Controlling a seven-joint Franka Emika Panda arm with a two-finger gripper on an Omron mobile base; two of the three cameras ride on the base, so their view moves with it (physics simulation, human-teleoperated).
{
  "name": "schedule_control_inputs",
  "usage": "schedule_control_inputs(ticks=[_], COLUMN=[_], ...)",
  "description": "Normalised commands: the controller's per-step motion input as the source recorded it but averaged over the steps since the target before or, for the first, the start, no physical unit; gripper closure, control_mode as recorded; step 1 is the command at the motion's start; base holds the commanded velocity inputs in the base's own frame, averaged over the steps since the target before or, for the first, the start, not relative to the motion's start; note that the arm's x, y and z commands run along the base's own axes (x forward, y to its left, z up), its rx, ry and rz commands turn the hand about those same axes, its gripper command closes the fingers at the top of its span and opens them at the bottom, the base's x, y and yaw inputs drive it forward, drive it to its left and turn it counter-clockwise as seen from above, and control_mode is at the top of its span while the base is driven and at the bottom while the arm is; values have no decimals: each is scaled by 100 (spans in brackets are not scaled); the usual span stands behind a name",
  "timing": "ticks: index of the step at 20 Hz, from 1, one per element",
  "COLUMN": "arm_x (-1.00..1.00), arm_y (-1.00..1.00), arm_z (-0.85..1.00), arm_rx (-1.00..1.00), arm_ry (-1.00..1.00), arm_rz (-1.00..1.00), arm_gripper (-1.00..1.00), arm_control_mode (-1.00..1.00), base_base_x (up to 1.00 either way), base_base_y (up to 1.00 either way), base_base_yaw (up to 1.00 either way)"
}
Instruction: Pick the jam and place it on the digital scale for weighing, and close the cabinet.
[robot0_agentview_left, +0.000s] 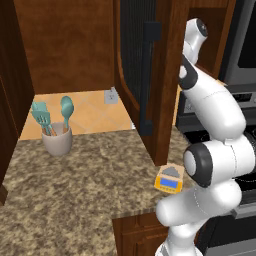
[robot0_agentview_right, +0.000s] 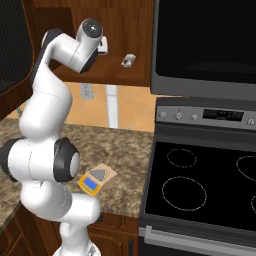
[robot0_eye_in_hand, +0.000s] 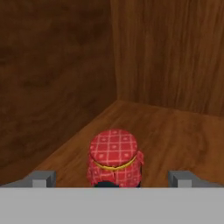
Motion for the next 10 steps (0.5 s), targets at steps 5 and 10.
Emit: schedule_control_inputs(ticks=[5,10], arm_x=[19,17], arm_y=[6,16], arm_z=[-4,-6], arm_rx=[0,0], arm_ry=[0,0], arm_rz=[3,2], arm_gripper=[-100,-100], arm_control_mode=[-100,-100], base_base_x=[0,0], base_base_y=[0,0], base_base_yaw=[0,0])
